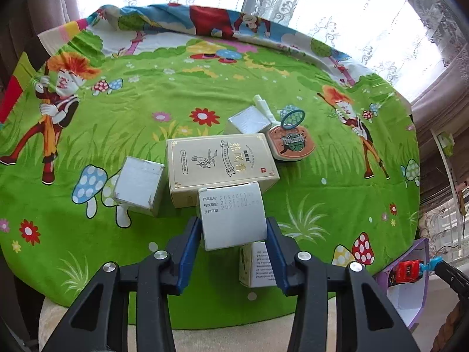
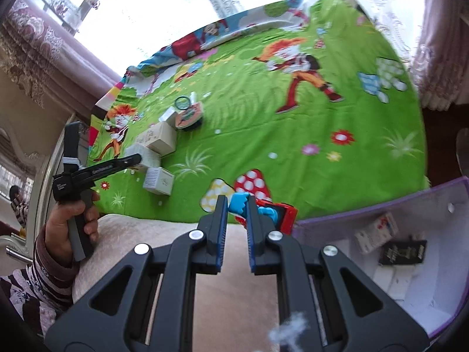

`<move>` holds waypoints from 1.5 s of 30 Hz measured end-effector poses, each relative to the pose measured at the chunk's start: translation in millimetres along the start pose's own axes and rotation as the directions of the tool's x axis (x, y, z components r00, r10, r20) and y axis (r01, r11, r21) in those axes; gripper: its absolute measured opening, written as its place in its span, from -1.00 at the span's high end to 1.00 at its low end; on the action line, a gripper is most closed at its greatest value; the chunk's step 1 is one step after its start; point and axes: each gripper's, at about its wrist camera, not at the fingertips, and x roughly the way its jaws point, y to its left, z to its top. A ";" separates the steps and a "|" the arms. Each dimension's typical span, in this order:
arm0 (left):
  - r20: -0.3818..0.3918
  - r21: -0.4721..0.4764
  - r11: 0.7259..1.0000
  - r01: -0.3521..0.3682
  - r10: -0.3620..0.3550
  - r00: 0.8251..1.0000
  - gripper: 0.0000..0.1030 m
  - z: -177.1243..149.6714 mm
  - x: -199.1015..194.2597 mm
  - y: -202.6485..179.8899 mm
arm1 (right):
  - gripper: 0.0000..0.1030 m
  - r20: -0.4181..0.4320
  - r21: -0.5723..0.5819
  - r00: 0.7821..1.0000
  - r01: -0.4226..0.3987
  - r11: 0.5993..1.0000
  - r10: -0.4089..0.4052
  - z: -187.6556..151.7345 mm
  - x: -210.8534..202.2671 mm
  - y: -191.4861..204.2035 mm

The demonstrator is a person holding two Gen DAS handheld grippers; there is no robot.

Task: Organize rigid objects
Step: 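Carry the white box and red toy car over the storage box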

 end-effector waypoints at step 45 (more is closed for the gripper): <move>-0.156 0.308 0.851 0.425 -0.396 0.905 0.12 -82.1 -61.2 -195.2 | 0.68 -0.201 0.302 0.951 0.289 0.908 -0.236 -182.0 -48.3 -176.1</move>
